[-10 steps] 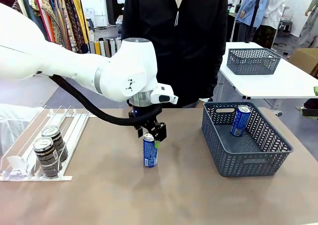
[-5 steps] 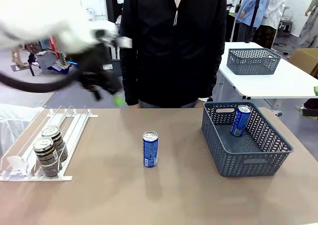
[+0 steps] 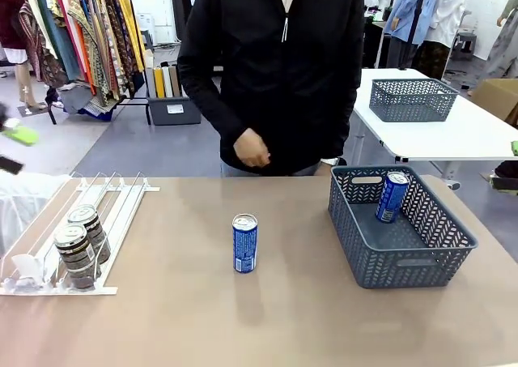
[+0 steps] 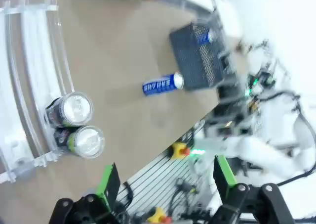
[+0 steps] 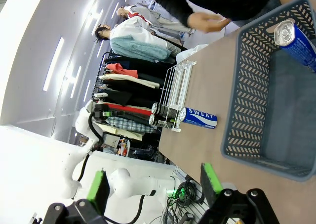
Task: Retrieve and store the cans from the dispenser.
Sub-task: Pick up the last remaining can from one row of the Automatic Can Dispenser and place it in the middle of the table, then pick up one can from the Automatic Can Dispenser and place it in the middle of the table.
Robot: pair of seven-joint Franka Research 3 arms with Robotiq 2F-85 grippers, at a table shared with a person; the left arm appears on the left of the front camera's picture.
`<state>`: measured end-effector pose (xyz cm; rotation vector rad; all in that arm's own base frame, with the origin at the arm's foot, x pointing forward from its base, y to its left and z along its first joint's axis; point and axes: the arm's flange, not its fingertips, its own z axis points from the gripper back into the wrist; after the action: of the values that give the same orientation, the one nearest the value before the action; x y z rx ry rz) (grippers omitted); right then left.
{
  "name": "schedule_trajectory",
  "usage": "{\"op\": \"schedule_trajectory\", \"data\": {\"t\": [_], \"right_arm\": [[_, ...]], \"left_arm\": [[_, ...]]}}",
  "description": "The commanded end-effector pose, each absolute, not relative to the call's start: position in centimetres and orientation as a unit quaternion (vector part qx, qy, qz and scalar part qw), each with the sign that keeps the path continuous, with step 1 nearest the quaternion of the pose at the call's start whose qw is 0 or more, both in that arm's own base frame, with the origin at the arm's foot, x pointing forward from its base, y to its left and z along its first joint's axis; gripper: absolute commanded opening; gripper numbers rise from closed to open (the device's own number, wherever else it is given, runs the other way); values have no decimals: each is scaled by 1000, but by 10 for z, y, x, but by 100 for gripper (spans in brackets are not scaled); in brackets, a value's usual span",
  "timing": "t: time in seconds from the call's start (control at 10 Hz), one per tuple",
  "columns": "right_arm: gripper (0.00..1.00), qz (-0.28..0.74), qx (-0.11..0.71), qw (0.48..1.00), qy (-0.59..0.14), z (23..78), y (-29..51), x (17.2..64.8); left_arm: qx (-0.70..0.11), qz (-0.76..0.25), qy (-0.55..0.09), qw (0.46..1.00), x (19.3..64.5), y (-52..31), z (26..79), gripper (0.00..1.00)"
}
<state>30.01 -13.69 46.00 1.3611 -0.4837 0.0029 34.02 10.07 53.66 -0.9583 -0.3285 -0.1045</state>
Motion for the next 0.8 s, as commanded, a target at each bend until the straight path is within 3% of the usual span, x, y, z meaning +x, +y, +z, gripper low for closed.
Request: {"op": "schedule_trajectory", "data": {"t": [0.0, 0.2, 0.7], "right_arm": [[100, 2, 628, 744, -227, 464, -135, 302], [100, 2, 628, 744, -227, 464, -135, 302], [100, 2, 628, 744, -227, 464, -135, 302]], "left_arm": [[-531, 4, -174, 829, 340, 128, 494, 100], [-540, 6, -172, 824, 340, 140, 467, 100], [-522, 24, -172, 835, 327, 151, 485, 100]]}}
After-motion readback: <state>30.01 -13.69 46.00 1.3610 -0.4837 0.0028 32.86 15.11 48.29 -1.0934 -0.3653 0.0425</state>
